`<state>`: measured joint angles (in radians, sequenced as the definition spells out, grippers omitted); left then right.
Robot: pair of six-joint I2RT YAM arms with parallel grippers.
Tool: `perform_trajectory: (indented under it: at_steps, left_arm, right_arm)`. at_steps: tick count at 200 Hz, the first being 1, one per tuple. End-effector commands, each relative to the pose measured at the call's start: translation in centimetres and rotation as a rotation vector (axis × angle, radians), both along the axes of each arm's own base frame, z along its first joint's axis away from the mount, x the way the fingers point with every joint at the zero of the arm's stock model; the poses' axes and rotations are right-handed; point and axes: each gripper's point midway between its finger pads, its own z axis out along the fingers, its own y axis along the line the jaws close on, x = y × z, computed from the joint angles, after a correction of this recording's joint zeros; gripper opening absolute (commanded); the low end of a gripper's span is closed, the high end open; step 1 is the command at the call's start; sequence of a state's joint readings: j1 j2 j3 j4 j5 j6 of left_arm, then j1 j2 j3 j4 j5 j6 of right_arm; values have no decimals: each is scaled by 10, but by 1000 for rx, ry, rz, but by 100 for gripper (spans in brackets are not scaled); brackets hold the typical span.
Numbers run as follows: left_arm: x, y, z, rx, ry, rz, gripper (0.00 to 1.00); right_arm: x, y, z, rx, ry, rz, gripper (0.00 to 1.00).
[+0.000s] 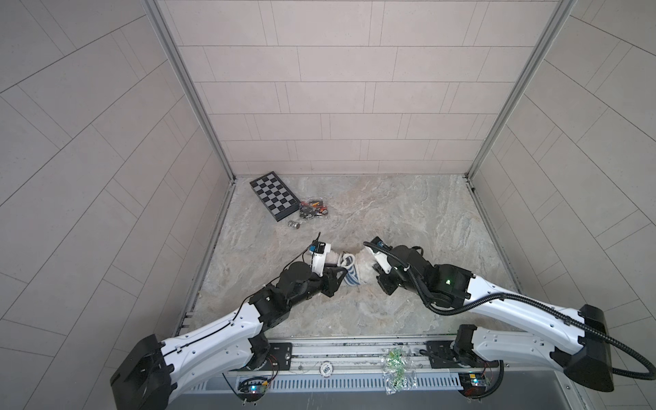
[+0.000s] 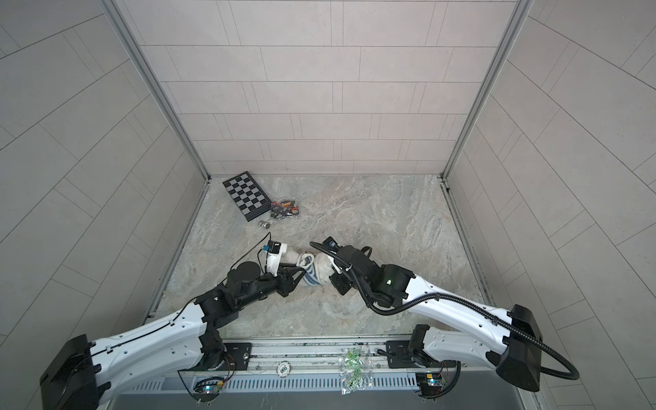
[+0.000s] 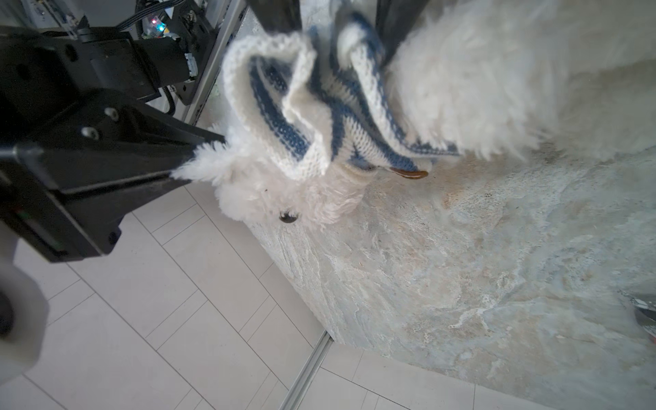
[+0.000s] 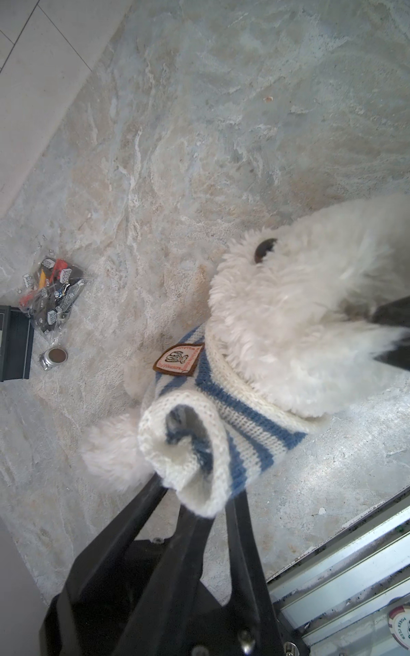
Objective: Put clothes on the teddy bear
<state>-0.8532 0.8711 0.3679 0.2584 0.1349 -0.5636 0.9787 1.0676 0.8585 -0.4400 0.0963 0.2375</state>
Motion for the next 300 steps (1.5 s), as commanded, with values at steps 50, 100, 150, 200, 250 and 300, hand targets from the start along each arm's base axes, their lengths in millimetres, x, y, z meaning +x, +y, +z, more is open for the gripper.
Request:
perform_trajectory:
  at_steps: [50, 100, 150, 200, 250, 300]
  left_arm:
    - [4, 12, 8, -32, -26, 64, 18]
    - [13, 46, 13, -45, -53, 202, 2]
    - [18, 79, 22, -19, -80, 329, 0]
    - [25, 98, 15, 2, -65, 417, 0]
    - [24, 89, 22, 30, -79, 357, 0]
    - [13, 51, 20, 154, 9, 124, 0]
  right_arm:
    - [3, 2, 18, 61, -52, 0, 0]
    - [2, -1, 23, 73, -78, 5, 0]
    - [-6, 0, 26, 58, -100, 71, 0]
    - [-19, -1, 26, -17, -109, 140, 0]
    - [-20, 0, 33, 33, -110, 128, 0]
    - [-3, 12, 16, 156, 40, 16, 0]
